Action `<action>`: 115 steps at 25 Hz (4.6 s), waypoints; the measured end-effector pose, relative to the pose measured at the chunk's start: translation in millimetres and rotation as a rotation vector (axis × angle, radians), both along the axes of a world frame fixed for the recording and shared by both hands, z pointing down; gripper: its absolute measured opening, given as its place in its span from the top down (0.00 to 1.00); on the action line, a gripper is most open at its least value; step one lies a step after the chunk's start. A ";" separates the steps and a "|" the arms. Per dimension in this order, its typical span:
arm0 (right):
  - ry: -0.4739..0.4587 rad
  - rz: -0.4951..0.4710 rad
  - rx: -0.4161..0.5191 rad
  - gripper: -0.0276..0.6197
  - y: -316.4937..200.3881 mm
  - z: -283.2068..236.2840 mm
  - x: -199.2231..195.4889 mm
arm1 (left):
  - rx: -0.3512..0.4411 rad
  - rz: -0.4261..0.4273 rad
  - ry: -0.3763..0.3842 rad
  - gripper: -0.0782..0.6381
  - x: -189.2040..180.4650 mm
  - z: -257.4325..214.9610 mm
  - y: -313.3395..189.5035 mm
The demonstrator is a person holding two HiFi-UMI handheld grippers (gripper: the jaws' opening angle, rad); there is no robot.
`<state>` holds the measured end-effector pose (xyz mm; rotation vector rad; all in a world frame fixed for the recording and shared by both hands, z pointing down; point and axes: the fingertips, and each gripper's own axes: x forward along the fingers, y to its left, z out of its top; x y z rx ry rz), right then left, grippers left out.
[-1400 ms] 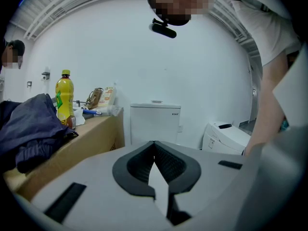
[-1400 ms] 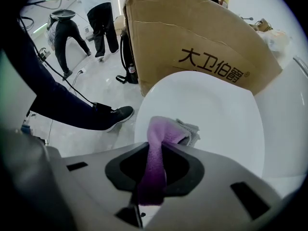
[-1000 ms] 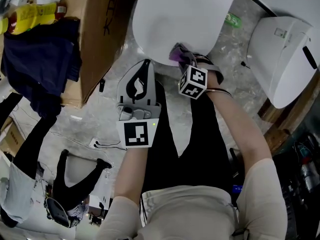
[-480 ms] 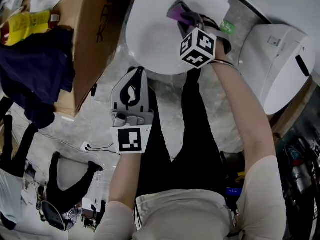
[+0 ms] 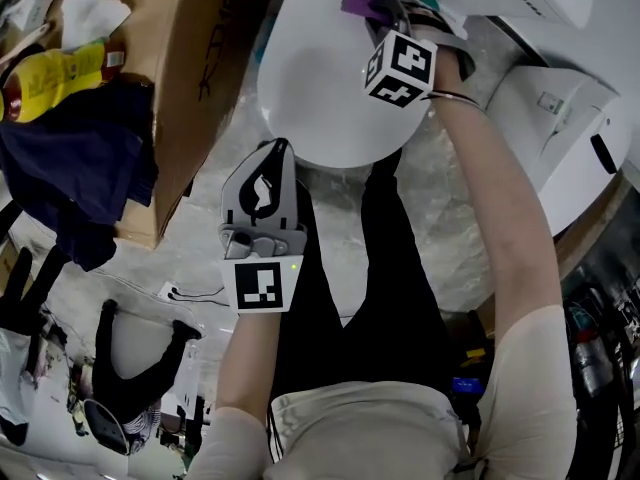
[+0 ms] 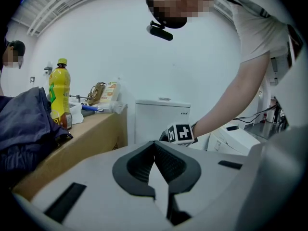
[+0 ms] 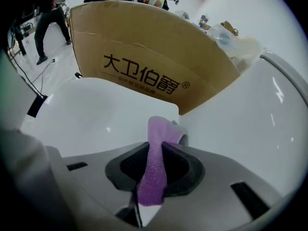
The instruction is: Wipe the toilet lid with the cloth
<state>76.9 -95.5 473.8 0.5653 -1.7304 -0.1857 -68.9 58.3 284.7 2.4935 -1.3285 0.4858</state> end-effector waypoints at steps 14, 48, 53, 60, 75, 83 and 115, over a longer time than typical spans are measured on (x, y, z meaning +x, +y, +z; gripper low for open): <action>0.120 -0.071 -0.027 0.82 -32.6 33.4 14.2 | -0.008 -0.012 -0.006 0.87 -0.3 8.2 -22.4; 0.009 -0.070 -0.251 0.82 191.9 58.5 -84.7 | 0.003 -0.053 -0.018 0.87 -48.1 12.4 34.0; -0.014 -0.077 -0.304 0.83 237.1 60.7 -101.8 | 0.001 -0.064 -0.014 0.87 -55.8 12.0 43.7; -0.045 -0.087 -0.357 0.82 289.9 63.6 -123.5 | 0.005 -0.064 -0.012 0.87 -56.7 9.0 49.7; -0.126 0.037 -0.387 0.82 264.4 39.7 -122.5 | 0.012 -0.071 -0.012 0.87 -51.2 11.2 39.4; -0.122 0.049 -0.151 0.82 143.7 -3.7 -89.2 | -0.011 -0.109 0.005 0.87 -56.0 15.8 14.0; 0.168 -0.093 -0.048 0.82 -60.1 40.0 -64.9 | -0.046 -0.179 -0.035 0.87 -74.1 28.6 -15.5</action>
